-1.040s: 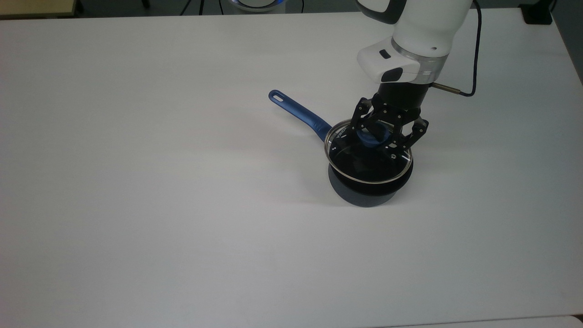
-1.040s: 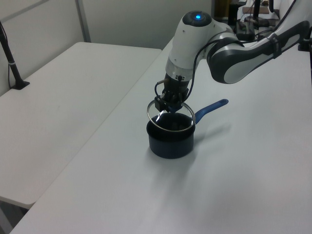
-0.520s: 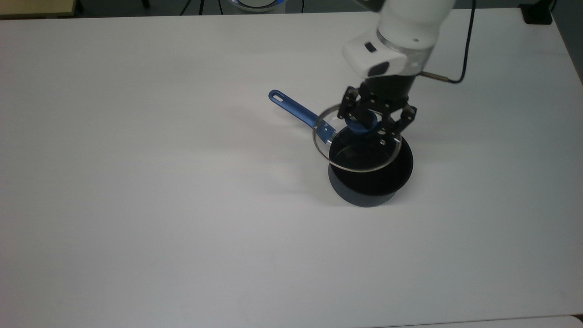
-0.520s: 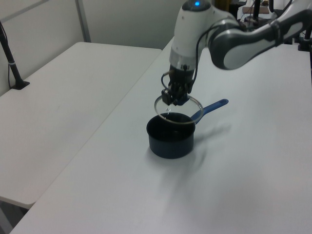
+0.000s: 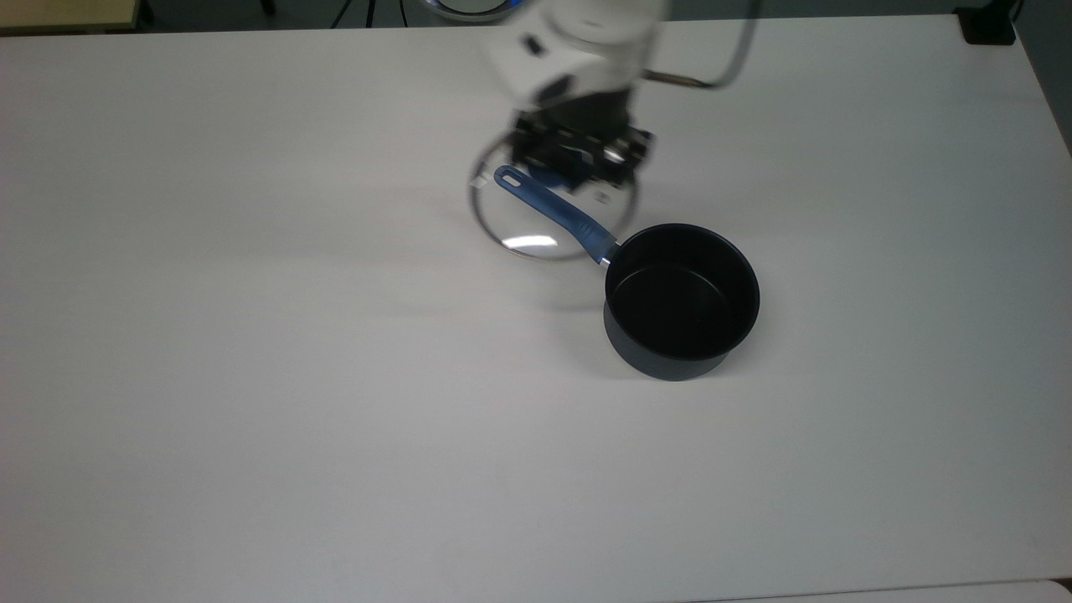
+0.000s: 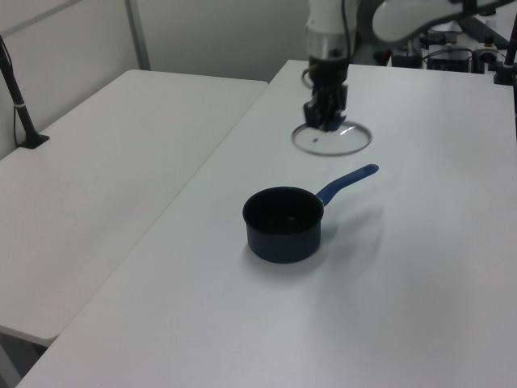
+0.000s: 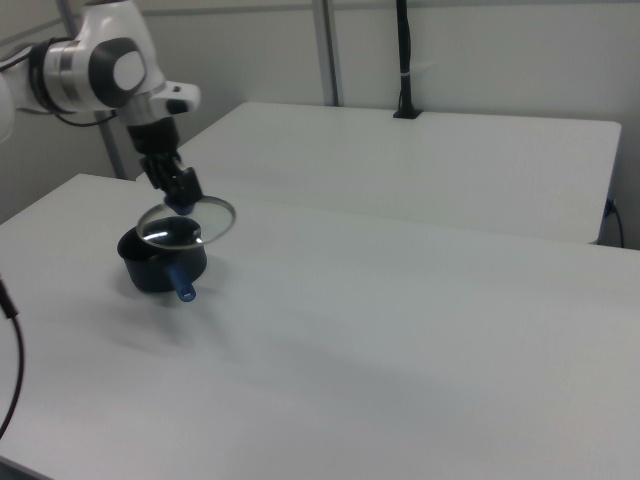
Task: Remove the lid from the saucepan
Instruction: 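Lift the lid off the pot and carry it past the blue handle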
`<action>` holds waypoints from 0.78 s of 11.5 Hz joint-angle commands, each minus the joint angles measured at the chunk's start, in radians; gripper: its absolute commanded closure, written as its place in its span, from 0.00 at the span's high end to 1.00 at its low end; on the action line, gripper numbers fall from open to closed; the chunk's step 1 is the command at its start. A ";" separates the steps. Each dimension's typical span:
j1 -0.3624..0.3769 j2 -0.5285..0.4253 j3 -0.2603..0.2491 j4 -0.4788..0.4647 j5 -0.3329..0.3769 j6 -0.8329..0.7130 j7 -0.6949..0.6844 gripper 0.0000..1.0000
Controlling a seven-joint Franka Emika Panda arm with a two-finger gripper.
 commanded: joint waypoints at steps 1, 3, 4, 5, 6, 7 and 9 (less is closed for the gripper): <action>-0.146 -0.176 -0.004 -0.196 0.052 -0.039 -0.229 0.00; -0.233 -0.218 -0.004 -0.304 0.052 -0.017 -0.346 0.00; -0.269 -0.228 -0.005 -0.350 0.051 0.015 -0.387 0.00; -0.312 -0.231 -0.004 -0.431 0.048 0.095 -0.404 0.00; -0.336 -0.225 -0.004 -0.489 0.039 0.169 -0.406 0.00; -0.355 -0.213 -0.002 -0.538 0.027 0.253 -0.408 0.00; -0.361 -0.183 -0.002 -0.592 0.005 0.387 -0.405 0.00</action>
